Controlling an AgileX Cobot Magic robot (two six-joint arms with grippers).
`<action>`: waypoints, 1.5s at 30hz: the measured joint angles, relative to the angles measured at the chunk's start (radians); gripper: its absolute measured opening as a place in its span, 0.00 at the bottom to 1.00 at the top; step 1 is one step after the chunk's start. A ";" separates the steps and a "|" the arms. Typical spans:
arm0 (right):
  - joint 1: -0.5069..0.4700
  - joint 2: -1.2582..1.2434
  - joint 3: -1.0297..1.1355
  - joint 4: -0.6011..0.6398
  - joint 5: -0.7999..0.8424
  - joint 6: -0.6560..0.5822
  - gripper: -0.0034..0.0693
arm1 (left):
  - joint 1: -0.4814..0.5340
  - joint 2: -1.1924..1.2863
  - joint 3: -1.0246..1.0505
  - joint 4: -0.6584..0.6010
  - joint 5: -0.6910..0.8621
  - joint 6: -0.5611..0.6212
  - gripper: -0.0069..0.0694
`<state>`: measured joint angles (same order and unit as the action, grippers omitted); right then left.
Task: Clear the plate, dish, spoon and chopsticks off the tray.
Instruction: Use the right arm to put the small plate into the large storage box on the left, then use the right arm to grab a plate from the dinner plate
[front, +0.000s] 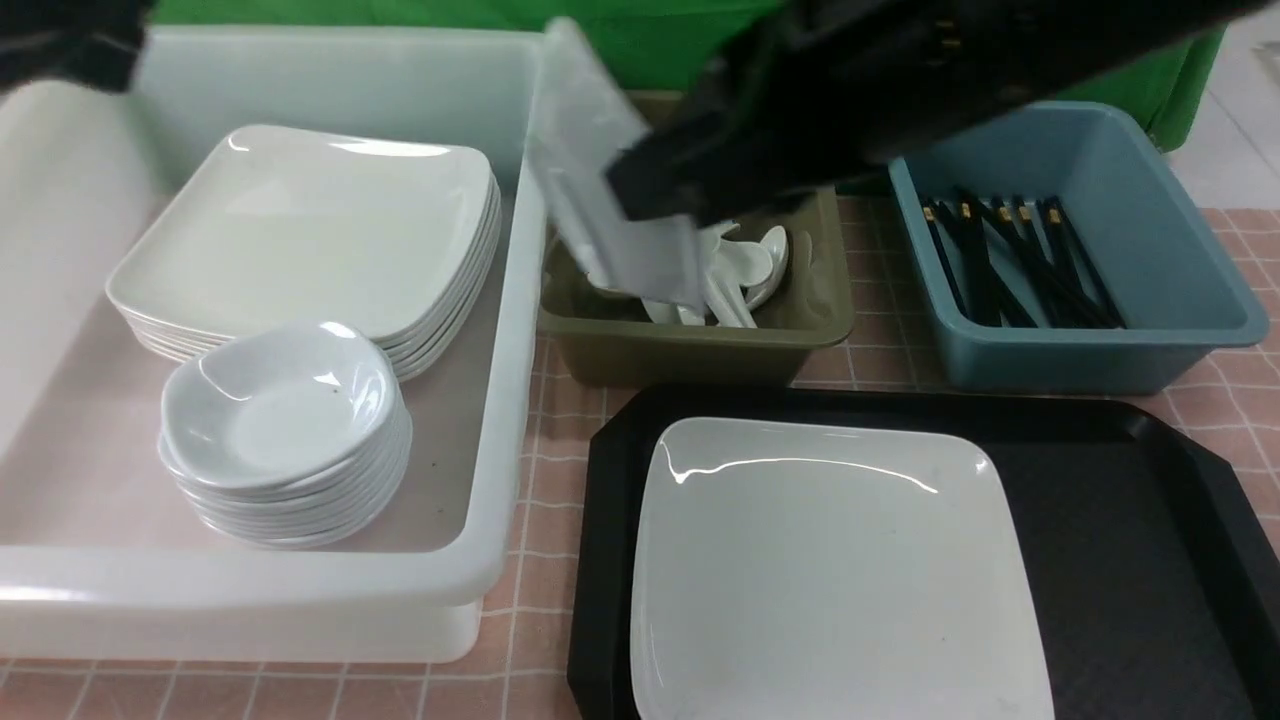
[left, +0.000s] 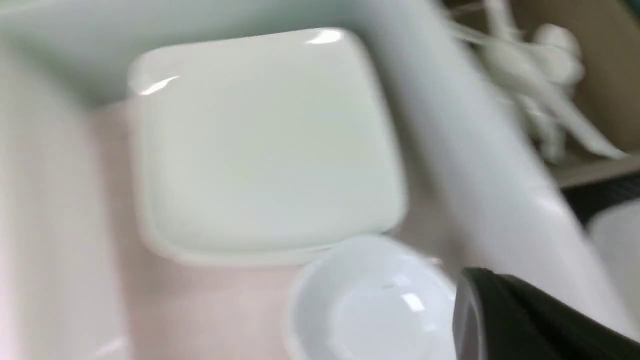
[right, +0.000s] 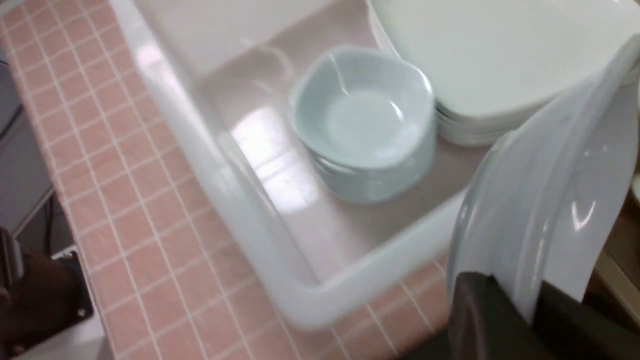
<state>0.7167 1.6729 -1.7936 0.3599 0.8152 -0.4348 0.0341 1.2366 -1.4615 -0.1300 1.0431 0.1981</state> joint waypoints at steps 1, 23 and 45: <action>0.039 0.078 -0.067 -0.006 -0.014 0.000 0.16 | 0.075 -0.031 0.021 -0.008 0.003 -0.004 0.09; 0.177 0.656 -0.583 -0.113 -0.056 0.003 0.57 | 0.273 -0.124 0.103 -0.291 0.017 0.073 0.09; -0.354 0.005 0.035 -0.221 0.314 0.267 0.09 | -0.376 -0.122 0.322 -0.260 -0.117 0.110 0.09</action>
<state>0.3626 1.6780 -1.7583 0.1393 1.1292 -0.1680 -0.3415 1.1149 -1.1391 -0.3897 0.9264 0.3078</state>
